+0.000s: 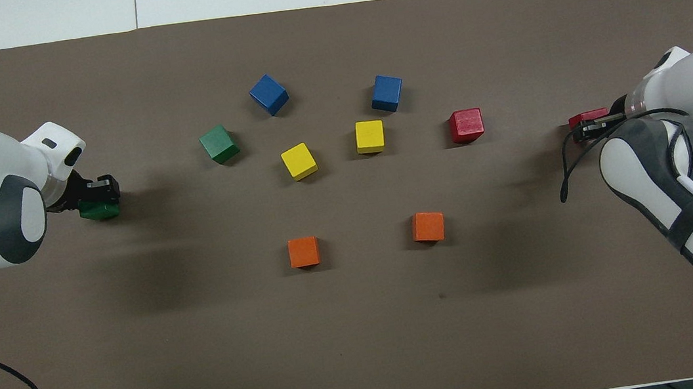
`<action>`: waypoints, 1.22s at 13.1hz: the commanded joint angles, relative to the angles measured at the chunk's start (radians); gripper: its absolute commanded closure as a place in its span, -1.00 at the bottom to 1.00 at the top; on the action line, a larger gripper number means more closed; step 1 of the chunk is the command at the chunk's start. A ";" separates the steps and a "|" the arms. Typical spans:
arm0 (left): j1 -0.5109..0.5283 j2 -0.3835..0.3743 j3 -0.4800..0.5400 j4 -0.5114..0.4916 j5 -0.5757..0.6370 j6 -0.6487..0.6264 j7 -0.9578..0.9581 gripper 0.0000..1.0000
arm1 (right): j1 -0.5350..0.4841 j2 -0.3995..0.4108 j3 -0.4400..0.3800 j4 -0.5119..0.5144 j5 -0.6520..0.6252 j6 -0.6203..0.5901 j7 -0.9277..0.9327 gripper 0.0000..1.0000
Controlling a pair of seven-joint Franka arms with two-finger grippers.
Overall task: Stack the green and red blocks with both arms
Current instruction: 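Place the green block with the left gripper while the right gripper places red, then reach the left gripper to the second green block and grasp it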
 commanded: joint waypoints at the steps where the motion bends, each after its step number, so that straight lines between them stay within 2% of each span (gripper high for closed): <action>1: 0.016 -0.009 -0.011 -0.021 0.008 0.029 0.016 0.56 | -0.011 0.000 0.010 -0.006 0.016 0.034 -0.022 1.00; 2: 0.015 -0.009 -0.010 -0.021 0.008 0.031 0.016 -0.98 | -0.009 0.003 0.010 -0.006 0.016 0.034 -0.019 1.00; 6: 0.015 -0.008 -0.010 -0.002 0.008 0.041 0.016 -1.00 | -0.009 0.016 0.010 -0.006 0.016 0.034 -0.016 1.00; 8: 0.004 -0.003 -0.014 0.060 0.001 0.018 0.002 -1.00 | -0.009 0.017 0.010 -0.006 0.016 0.035 -0.016 1.00; 10: -0.022 0.015 -0.007 0.155 -0.112 -0.044 -0.024 -1.00 | -0.009 0.016 0.010 -0.007 0.016 0.035 -0.018 1.00; 12: -0.057 0.040 -0.009 0.231 -0.130 -0.069 -0.134 -1.00 | -0.009 0.017 0.010 -0.007 0.016 0.035 -0.015 1.00; 16: -0.214 0.077 -0.004 0.254 -0.095 -0.075 -0.404 -1.00 | -0.009 0.023 0.010 -0.006 0.016 0.037 -0.013 1.00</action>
